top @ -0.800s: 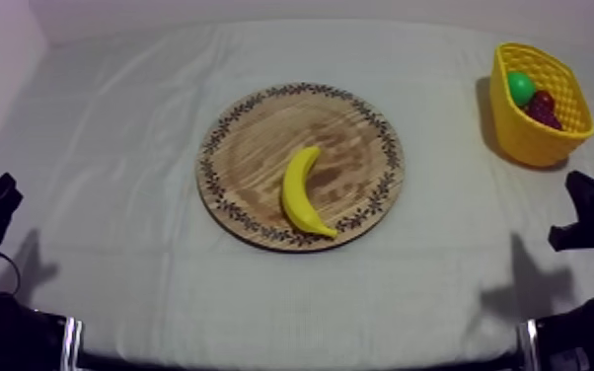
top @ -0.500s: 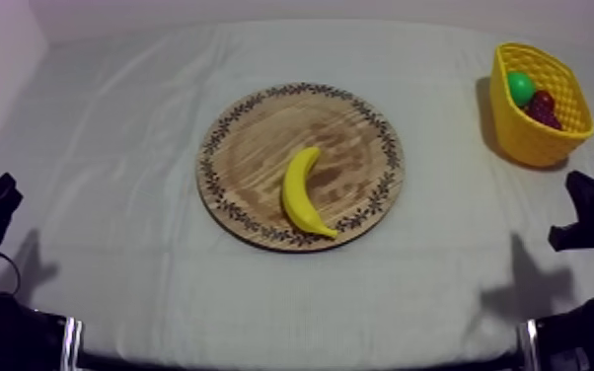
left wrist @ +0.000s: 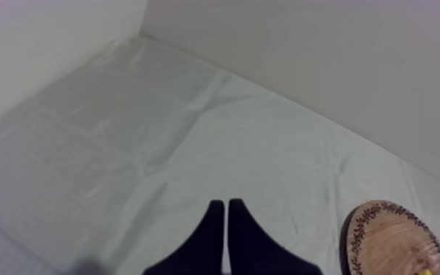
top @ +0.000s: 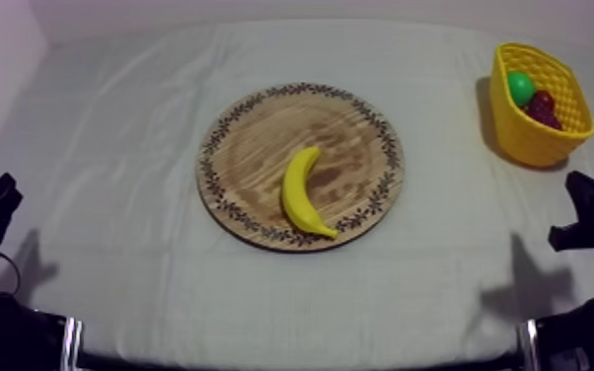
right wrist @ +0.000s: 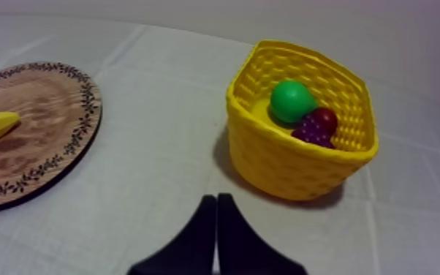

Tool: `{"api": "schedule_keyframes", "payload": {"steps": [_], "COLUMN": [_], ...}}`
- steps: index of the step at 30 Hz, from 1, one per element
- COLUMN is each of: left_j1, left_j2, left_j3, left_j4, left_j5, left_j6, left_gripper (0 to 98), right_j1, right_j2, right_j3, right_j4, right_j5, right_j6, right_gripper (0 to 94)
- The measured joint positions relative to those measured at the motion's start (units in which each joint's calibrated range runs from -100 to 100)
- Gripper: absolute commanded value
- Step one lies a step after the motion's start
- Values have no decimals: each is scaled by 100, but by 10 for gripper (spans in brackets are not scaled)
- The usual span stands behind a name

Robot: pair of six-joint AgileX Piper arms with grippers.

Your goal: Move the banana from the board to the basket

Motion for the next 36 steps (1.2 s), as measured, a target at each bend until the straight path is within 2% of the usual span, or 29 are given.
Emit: {"api": "schedule_keyframes", "payload": {"steps": [5, 13, 17, 22, 26, 30, 36], "left_j1": [0, 0, 0, 0, 0, 0, 0], "left_j2": [0, 0, 0, 0, 0, 0, 0], "left_j3": [0, 0, 0, 0, 0, 0, 0], "left_j4": [0, 0, 0, 0, 0, 0, 0], "left_j5": [0, 0, 0, 0, 0, 0, 0], "left_j6": [0, 0, 3, 3, 1, 1, 1], "left_gripper": [1, 1, 1, 1, 1, 1, 1], "right_j1": [-4, -137, -272, -508, -625, -743, -874], "right_j2": [0, 0, 0, 215, 686, 1370, 2651], "right_j3": [0, 0, 0, -261, -956, -1908, -3815], "right_j4": [0, 0, 29, 370, 539, 458, 79], "right_j5": [0, 26, 51, 20, 374, 915, 2012], "right_j6": [33, 526, 564, 209, -111, -379, -497], "right_gripper": [14, 15, 5, 3, 3, 2, 2]}}
